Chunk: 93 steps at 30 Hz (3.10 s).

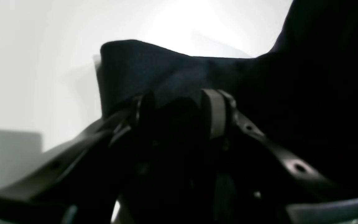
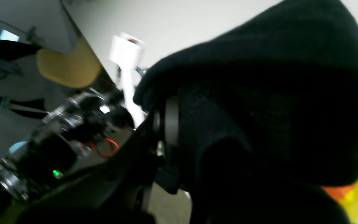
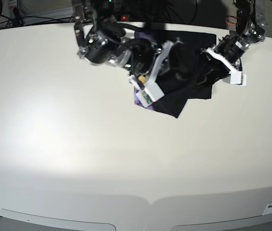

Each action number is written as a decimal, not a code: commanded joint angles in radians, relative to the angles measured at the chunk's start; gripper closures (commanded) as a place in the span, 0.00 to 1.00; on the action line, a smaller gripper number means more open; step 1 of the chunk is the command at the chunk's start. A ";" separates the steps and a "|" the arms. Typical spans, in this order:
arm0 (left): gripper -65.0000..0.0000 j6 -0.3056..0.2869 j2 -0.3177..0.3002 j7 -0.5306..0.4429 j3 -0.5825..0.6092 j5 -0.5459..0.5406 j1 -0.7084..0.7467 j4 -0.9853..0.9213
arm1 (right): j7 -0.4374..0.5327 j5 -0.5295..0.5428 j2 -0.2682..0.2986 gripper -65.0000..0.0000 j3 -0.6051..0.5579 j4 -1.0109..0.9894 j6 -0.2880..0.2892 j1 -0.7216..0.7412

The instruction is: Fold the T-shirt properly

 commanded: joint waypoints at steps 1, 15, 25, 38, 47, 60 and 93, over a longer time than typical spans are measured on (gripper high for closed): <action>0.62 0.057 0.000 0.095 0.002 0.086 0.014 -0.013 | 0.028 0.024 -0.012 1.00 -0.019 0.019 0.009 0.011; 0.62 0.057 -0.002 0.099 0.002 0.082 0.014 0.011 | 0.135 -0.035 -0.012 0.79 -0.094 -0.142 0.009 0.046; 0.62 0.057 -0.150 0.178 -0.014 -0.117 0.103 0.327 | 0.135 0.043 -0.012 0.66 -0.128 -0.142 0.009 0.101; 0.62 0.057 -0.230 0.255 -0.228 -0.329 0.164 0.447 | 0.095 0.060 -0.012 0.66 -0.050 -0.140 0.009 0.233; 0.62 0.057 -0.183 0.292 -0.212 -0.448 0.225 0.594 | 0.020 -0.067 0.041 0.66 0.159 -0.140 0.009 0.307; 0.62 0.075 -0.054 0.283 0.120 -0.171 0.169 0.703 | 0.011 -0.058 0.311 0.66 0.419 -0.140 0.009 0.174; 1.00 0.311 -0.053 0.352 0.340 0.195 0.176 0.726 | -0.035 0.146 0.358 0.66 0.640 -0.140 0.009 0.106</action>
